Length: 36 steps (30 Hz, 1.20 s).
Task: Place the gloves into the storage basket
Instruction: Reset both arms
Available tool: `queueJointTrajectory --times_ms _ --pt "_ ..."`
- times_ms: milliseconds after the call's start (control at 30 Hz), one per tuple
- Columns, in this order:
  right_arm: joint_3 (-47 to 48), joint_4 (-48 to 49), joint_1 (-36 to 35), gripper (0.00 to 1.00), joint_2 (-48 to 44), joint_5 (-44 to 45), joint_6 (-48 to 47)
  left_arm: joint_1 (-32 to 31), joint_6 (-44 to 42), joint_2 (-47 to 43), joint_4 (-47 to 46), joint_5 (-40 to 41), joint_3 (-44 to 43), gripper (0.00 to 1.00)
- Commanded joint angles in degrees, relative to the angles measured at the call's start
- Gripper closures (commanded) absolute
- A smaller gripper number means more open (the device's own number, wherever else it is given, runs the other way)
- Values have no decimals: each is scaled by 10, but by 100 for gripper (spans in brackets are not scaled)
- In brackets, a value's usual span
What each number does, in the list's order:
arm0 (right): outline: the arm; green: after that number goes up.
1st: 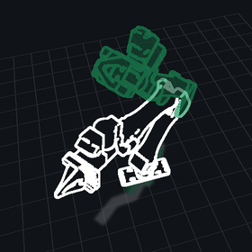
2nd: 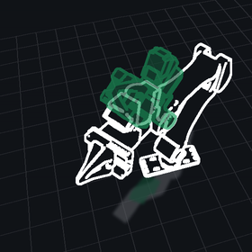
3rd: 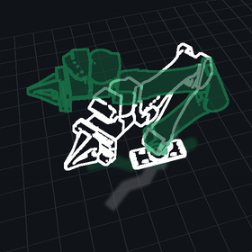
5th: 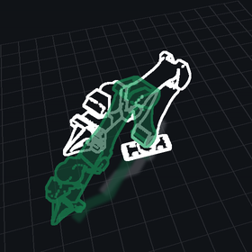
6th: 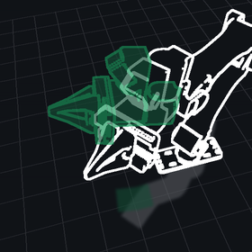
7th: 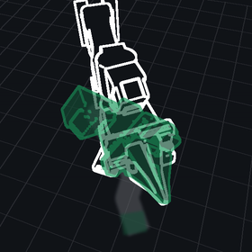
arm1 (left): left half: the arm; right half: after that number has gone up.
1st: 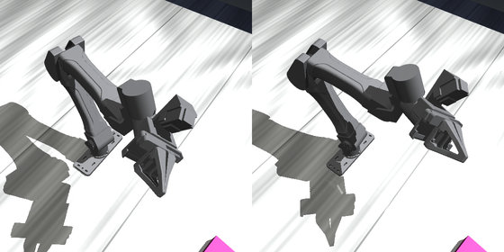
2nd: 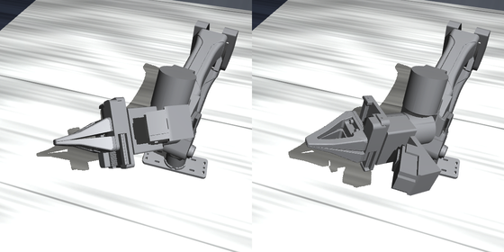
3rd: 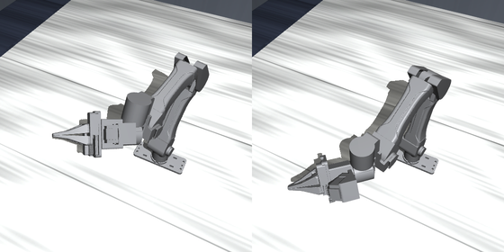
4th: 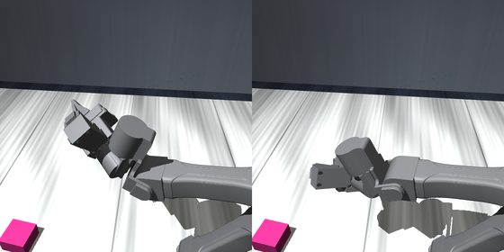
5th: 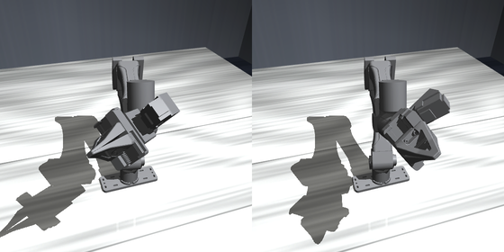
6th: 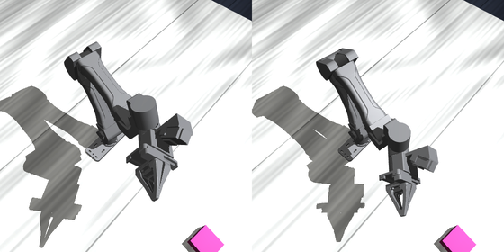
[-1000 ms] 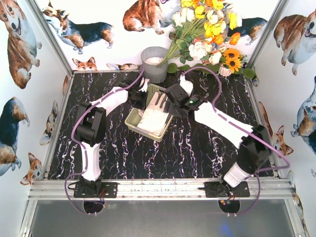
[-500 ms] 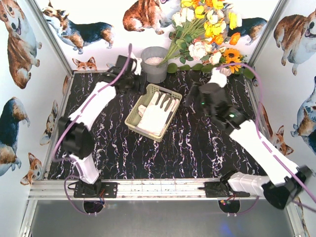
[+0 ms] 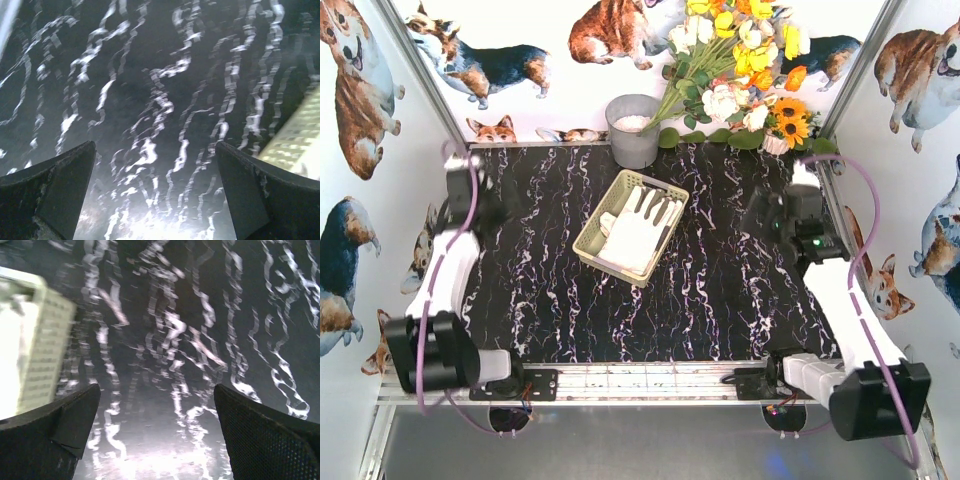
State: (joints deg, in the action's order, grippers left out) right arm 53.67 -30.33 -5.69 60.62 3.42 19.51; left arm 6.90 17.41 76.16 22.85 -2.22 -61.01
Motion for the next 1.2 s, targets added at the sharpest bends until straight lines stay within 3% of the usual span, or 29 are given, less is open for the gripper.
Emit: queueJointTrajectory --times_ms 0,100,233,467,633,700,767,833,867,933,1000,1133,1167 --pt "-96 131 43 0 -17 13 -59 18 -29 -88 -144 91 118 0" --pt "-166 227 43 0 -10 40 -92 17 -66 -145 -285 130 254 0" --pt "-244 362 42 0 6 24 -122 16 -111 -180 -556 122 424 0" --pt "-355 606 42 0 31 32 -144 8 -166 -40 -763 58 482 0" --pt "-367 685 42 0 89 3 -180 -21 -182 74 -831 -10 446 0" --pt "-364 711 42 0 120 -19 -199 -58 -216 133 -898 20 454 0" --pt "-370 763 42 0 174 -52 -214 -67 -223 118 -848 30 444 0" --pt "-372 853 43 0 240 -76 -218 -67 -218 130 -883 42 446 0" --pt "-357 817 47 0 236 -64 -209 -68 -206 124 -830 71 432 0" --pt "-322 701 49 0 210 -29 -192 -70 -196 134 -845 113 427 0" --pt "-356 813 48 0 237 -30 -196 -77 -196 128 -841 124 428 0" --pt "-328 711 49 0 209 -35 -196 -77 -197 130 -850 125 430 0" --pt "-334 733 49 0 212 -34 -196 -77 -196 130 -848 124 430 0"
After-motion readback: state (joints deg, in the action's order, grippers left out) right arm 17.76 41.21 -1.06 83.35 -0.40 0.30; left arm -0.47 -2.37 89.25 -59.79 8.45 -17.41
